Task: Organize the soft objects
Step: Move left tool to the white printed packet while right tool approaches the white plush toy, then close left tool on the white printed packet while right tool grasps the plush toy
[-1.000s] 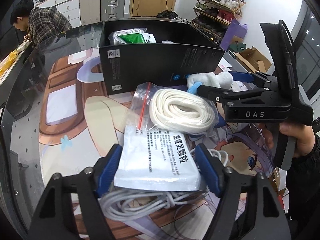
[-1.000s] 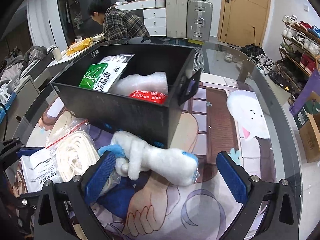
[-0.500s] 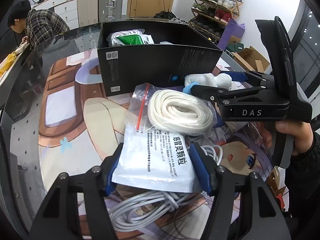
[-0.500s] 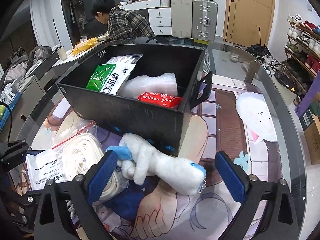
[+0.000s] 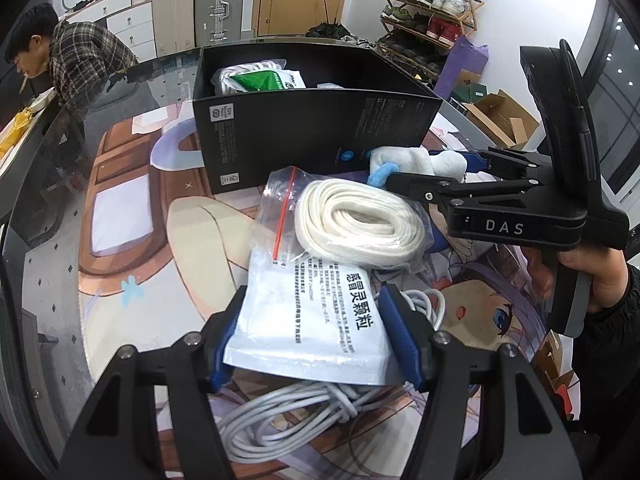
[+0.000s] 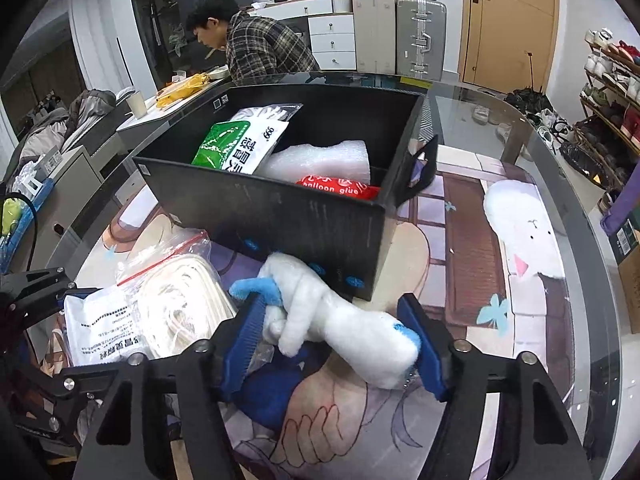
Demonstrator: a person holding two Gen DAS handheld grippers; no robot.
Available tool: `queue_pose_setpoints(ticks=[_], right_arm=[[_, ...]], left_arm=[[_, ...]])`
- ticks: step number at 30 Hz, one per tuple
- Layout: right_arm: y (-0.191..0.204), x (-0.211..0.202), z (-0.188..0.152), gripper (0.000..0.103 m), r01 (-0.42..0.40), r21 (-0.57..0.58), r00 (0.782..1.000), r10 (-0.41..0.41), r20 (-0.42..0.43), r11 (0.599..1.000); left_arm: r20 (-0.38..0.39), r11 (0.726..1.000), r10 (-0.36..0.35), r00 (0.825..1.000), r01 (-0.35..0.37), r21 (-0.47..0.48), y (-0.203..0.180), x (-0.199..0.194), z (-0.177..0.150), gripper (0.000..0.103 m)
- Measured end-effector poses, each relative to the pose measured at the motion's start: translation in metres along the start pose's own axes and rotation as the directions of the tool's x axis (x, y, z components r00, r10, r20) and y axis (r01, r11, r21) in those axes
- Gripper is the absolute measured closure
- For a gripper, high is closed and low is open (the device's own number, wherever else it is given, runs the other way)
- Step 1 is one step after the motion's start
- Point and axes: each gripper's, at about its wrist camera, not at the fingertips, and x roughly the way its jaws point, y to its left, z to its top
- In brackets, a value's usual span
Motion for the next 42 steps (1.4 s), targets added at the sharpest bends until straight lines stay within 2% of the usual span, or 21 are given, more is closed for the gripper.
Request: queue_pose_setpoints(ticks=[23,32,34,37,39,42], right_arm=[[-0.008,-0.024,-0.020,0.056,-0.009,0.019,0.999,0.008,0.035,1.000],[-0.008,-0.036,-0.027,0.058,-0.017,0.025,0.998,0.015,0.056,1.000],[-0.007,-0.040,-0.028,0.058,-0.019,0.023,0.998,0.017,0.064,1.000],[-0.007,-0.043,-0.030,0.058,-0.021,0.021,0.997,0.019,0.070,1.000],[-0.007,-0.043,-0.030,0.058,-0.022,0.019,0.998,0.021,0.067,1.000],[-0.006,-0.044,-0.032,0.058,-0.025,0.014,0.998,0.024,0.060,1.000]], left_arm=[[0.023,0.999,0.000,1.000,-0.001,0.038,-0.004,-0.013,-0.007,0.043],[0.042,0.999,0.000,0.999,-0.002,0.047,-0.005,-0.021,-0.008,0.044],[0.052,0.999,-0.010,0.999,0.008,0.042,-0.004,-0.025,-0.007,0.052],[0.057,0.999,-0.007,0.998,0.005,0.044,-0.002,-0.028,-0.007,0.053],[0.054,0.999,-0.007,0.999,0.005,0.044,-0.002,-0.027,-0.008,0.053],[0.040,0.998,0.022,0.999,-0.024,0.061,-0.004,-0.026,-0.009,0.045]])
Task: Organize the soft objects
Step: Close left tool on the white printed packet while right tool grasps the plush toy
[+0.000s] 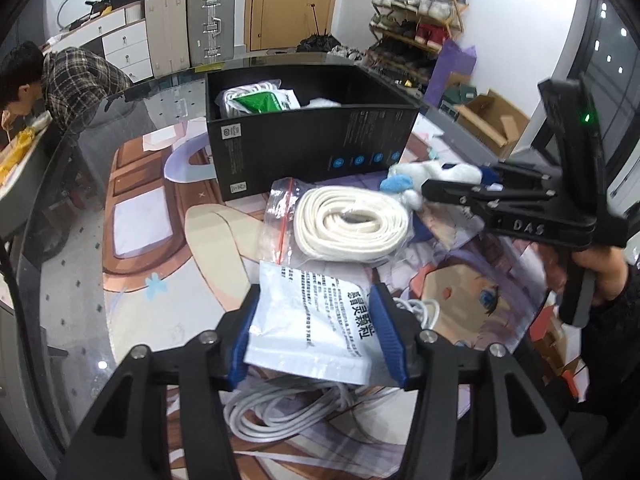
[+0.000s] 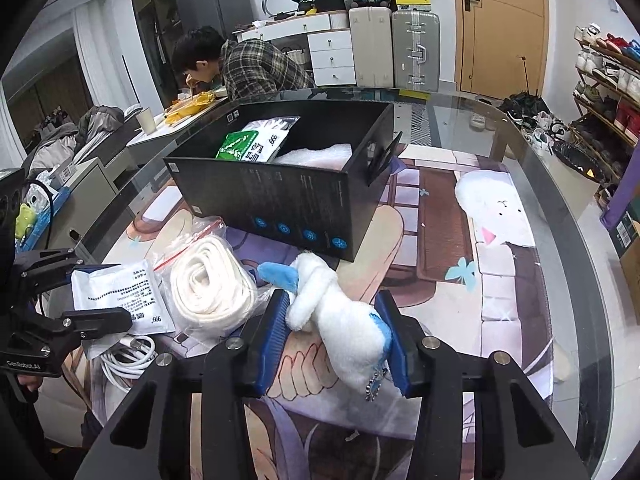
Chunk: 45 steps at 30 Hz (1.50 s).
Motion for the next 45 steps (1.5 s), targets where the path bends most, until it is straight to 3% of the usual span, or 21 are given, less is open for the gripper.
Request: queue_pose_setpoints(ticks=[2,5,9,11,13,27,29,31,37,40,45], right_arm=[[0.000,0.000,0.000,0.058,-0.001,-0.001,1.000,0.001,-0.001,1.000],[0.001,0.000,0.000,0.058,-0.002,0.000,1.000,0.002,-0.001,1.000],[0.001,0.000,0.000,0.058,-0.003,0.000,1.000,0.003,-0.002,1.000],[0.001,0.000,0.000,0.058,-0.003,0.000,1.000,0.003,-0.001,1.000],[0.001,0.000,0.000,0.058,-0.005,0.000,1.000,0.005,-0.002,1.000],[0.002,-0.006,-0.001,0.058,-0.016,0.000,1.000,0.016,0.026,1.000],[0.001,-0.007,-0.001,0.058,-0.019,-0.002,0.999,0.019,0.028,1.000],[0.001,-0.008,-0.002,0.058,-0.019,-0.003,0.999,0.019,0.028,1.000],[0.001,-0.008,-0.002,0.058,-0.021,-0.003,0.999,0.021,0.025,1.000],[0.001,-0.008,-0.003,0.058,-0.022,-0.005,0.999,0.022,0.024,1.000],[0.000,-0.007,-0.004,0.058,-0.021,-0.003,1.000,0.021,0.021,1.000]], left_arm=[[-0.012,0.999,0.028,1.000,-0.028,0.023,-0.003,0.003,-0.002,0.030],[-0.022,0.998,0.048,0.999,-0.047,0.046,-0.005,0.009,-0.003,0.023],[-0.028,0.999,0.017,0.999,-0.016,0.033,-0.003,0.012,-0.003,0.024],[-0.033,1.000,-0.001,0.999,0.002,0.022,-0.002,0.014,-0.003,0.035],[-0.041,1.000,-0.001,0.999,0.001,0.022,-0.002,0.016,-0.003,0.039],[0.020,1.000,-0.001,1.000,0.001,0.014,0.003,-0.006,-0.001,0.045],[0.019,1.000,-0.003,1.000,0.003,0.015,0.003,-0.007,-0.001,0.057],[0.018,1.000,0.002,1.000,-0.002,0.019,0.003,-0.007,-0.001,0.058],[0.008,1.000,0.016,1.000,-0.016,0.024,0.002,-0.004,-0.002,0.057],[-0.009,0.999,0.023,1.000,-0.023,0.040,-0.001,0.000,-0.004,0.036],[-0.029,0.999,0.016,0.999,-0.015,0.051,-0.003,0.008,-0.006,0.036]])
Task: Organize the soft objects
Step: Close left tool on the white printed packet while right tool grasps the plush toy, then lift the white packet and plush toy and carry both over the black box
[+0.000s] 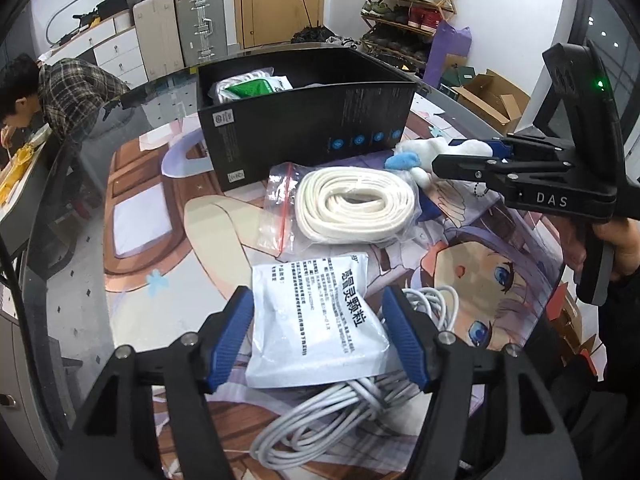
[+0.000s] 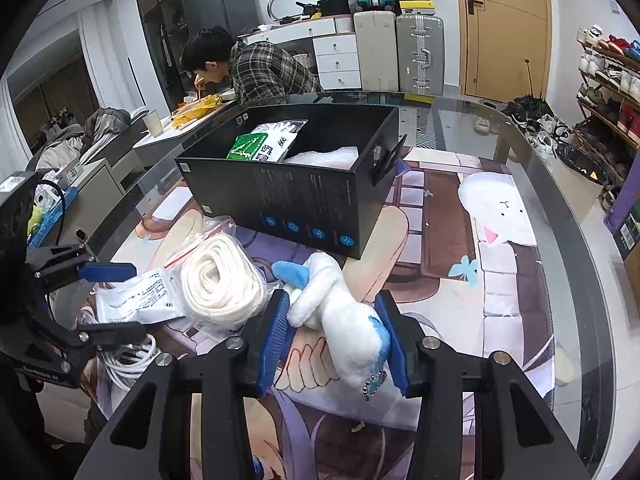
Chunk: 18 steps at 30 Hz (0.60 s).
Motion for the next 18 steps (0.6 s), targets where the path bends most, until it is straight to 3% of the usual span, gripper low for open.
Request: queue_pose_setpoints(ticks=[2,4,8,11,18], right_arm=[[0.000,0.000,0.000,0.058,-0.001,0.001,1.000,0.001,0.000,1.000],[0.000,0.000,0.000,0.058,0.000,0.001,1.000,0.000,0.000,1.000],[0.000,0.000,0.000,0.058,0.000,0.001,1.000,0.000,0.001,1.000],[0.000,0.000,0.000,0.058,-0.001,0.001,1.000,0.001,0.005,1.000],[0.003,-0.010,0.001,0.058,-0.019,-0.008,0.998,0.019,0.055,1.000]], left_arm=[[-0.012,1.000,-0.009,1.000,0.009,-0.015,0.003,0.003,0.000,0.039],[-0.021,1.000,-0.005,1.000,0.005,-0.011,0.003,0.005,0.000,0.056],[-0.012,1.000,0.020,1.000,-0.020,-0.005,0.003,0.003,0.000,0.072],[0.004,1.000,0.014,1.000,-0.014,-0.023,0.007,-0.002,-0.001,0.077],[0.070,0.998,0.012,0.997,-0.008,-0.066,0.016,-0.021,0.001,0.078]])
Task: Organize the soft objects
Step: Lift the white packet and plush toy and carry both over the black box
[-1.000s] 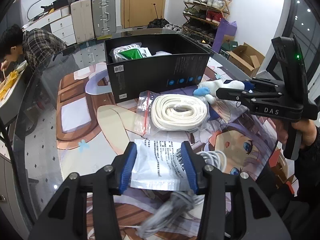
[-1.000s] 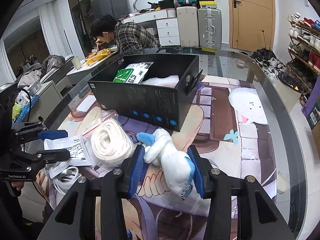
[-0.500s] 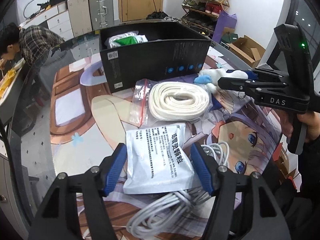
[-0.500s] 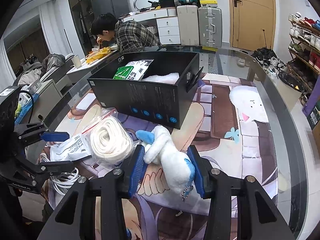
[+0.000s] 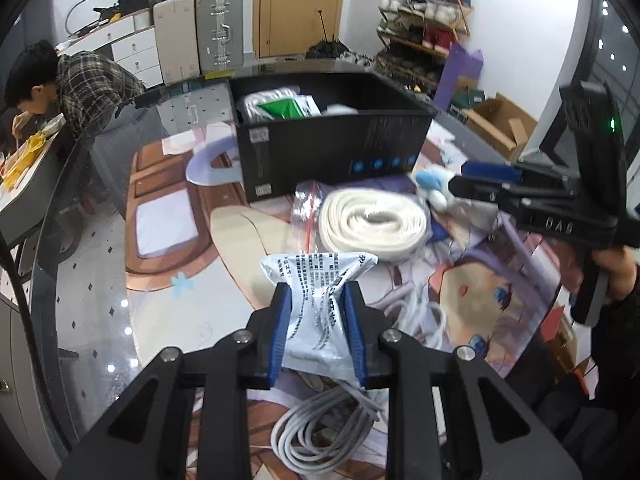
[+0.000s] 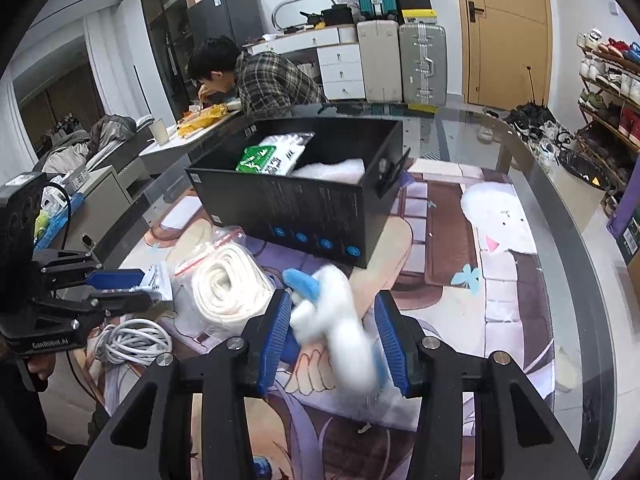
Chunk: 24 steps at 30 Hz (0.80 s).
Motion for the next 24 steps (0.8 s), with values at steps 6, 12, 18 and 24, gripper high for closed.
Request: queue_pose_setpoints(ticks=[6,12,18,24], right_arm=[[0.002,0.003,0.000,0.058,0.016,-0.008,1.000,-0.016,-0.008,1.000],[-0.006,0.020,-0.004,0.058,0.091,-0.009,0.993,-0.091,-0.081,0.996],[-0.006,0.024,-0.005,0.072,0.108,-0.037,0.989,-0.111,-0.092,0.993],[0.002,0.011,-0.004,0.074,0.071,-0.037,0.997,-0.073,-0.040,0.997]], left_arm=[[0.052,1.000,-0.007,0.999,0.009,-0.030,0.005,-0.011,0.007,0.078],[0.058,0.999,-0.012,0.998,0.014,-0.037,0.006,-0.006,0.011,0.078],[0.103,0.998,-0.015,0.995,0.021,-0.055,0.008,-0.010,0.021,0.078],[0.158,0.998,-0.014,0.987,0.023,-0.054,0.007,-0.015,0.038,0.078]])
